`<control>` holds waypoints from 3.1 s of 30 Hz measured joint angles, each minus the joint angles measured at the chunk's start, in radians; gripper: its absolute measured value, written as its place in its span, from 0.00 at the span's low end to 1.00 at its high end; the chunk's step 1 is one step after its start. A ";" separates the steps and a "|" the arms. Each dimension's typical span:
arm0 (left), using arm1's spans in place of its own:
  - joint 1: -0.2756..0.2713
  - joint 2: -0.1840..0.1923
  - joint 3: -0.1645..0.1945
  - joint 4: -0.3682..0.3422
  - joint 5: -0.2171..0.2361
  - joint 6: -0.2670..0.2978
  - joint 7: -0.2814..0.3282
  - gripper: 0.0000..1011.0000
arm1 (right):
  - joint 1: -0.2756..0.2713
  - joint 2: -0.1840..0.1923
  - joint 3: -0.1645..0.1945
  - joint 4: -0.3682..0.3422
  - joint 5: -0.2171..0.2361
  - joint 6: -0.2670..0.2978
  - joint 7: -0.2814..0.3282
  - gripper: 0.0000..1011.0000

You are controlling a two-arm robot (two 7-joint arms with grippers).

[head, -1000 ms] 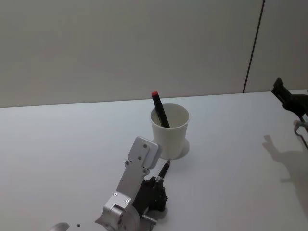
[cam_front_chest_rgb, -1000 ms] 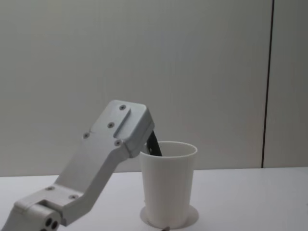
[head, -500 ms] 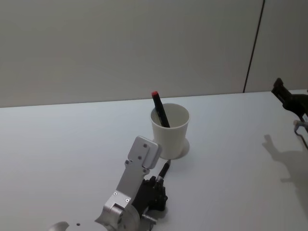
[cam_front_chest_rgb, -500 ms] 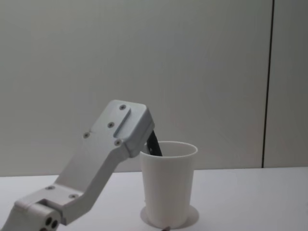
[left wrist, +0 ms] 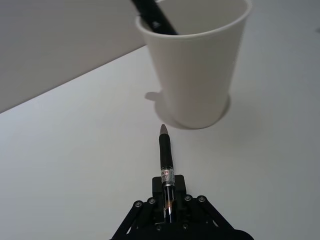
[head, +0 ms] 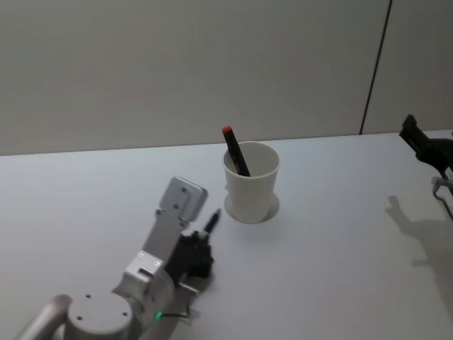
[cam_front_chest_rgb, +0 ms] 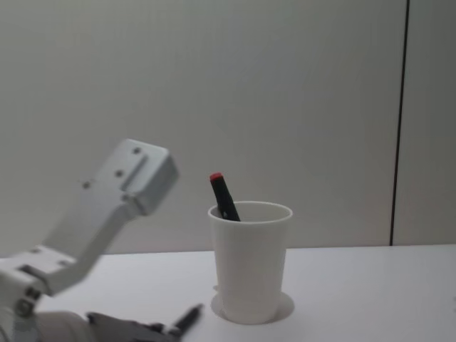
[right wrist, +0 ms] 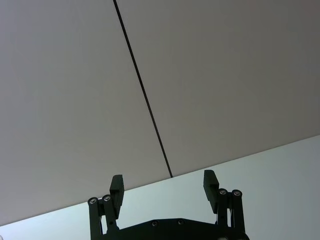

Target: Place the pen into the pen holder.

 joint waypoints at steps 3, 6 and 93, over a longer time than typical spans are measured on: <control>-0.009 0.013 -0.020 0.007 0.008 -0.004 0.001 0.14 | 0.000 0.000 0.000 0.000 0.000 0.000 0.000 0.99; -0.014 0.030 -0.042 0.005 0.011 -0.003 0.010 0.14 | 0.000 0.000 0.000 0.000 0.000 0.000 0.000 0.99; -0.475 -0.095 -0.157 0.386 -0.191 -0.775 -0.678 0.14 | 0.014 -0.011 0.003 -0.007 0.055 -0.015 0.084 0.99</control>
